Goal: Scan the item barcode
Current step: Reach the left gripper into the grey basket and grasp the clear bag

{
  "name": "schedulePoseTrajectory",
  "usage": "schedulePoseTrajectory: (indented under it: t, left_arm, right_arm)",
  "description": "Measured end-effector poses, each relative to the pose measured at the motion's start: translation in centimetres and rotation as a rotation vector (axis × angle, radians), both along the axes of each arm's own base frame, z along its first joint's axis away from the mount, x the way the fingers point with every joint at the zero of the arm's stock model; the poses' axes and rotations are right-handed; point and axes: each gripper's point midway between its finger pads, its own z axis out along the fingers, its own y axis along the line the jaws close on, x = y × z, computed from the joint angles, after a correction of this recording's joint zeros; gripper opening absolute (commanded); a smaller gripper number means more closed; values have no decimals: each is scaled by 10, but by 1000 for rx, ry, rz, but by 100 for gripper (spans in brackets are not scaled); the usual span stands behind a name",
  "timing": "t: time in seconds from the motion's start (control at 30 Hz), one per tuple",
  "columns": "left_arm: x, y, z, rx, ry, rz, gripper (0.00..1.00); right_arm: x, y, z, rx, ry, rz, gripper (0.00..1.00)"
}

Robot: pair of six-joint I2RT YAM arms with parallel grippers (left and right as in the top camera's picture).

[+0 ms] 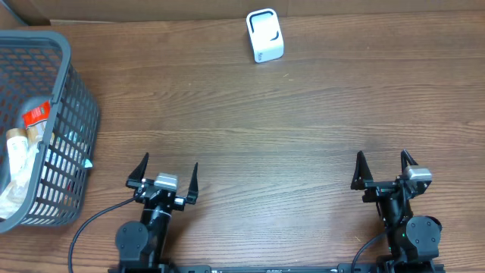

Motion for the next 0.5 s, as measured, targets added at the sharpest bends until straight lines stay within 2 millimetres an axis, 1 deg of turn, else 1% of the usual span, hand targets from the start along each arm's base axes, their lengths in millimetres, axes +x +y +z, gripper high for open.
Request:
schedulePoseTrajectory:
  t: [0.03,0.1,0.27,0.37,0.47,0.5]
  left_arm:
    - [-2,0,7,-2,-5,0,100]
    - [-7,0,29,-5,-24,0,100]
    - [-18,0,88,-13,-65,0,100]
    - [-16,-1,122,-14,-39,-3,100]
    - [-9,-4,155,-15,21,-20,100]
    - [-6,-4,160,-16,62,-22,100]
  right_arm:
    - [0,0,0,0,0,0,100]
    - [0,0,0,0,0,0,100]
    - [0,0,0,0,0,0,100]
    - [0,0,0,0,-1,0,100]
    - [0,0,0,0,0,0,100]
    - [0,0,0,0,-2,0,100]
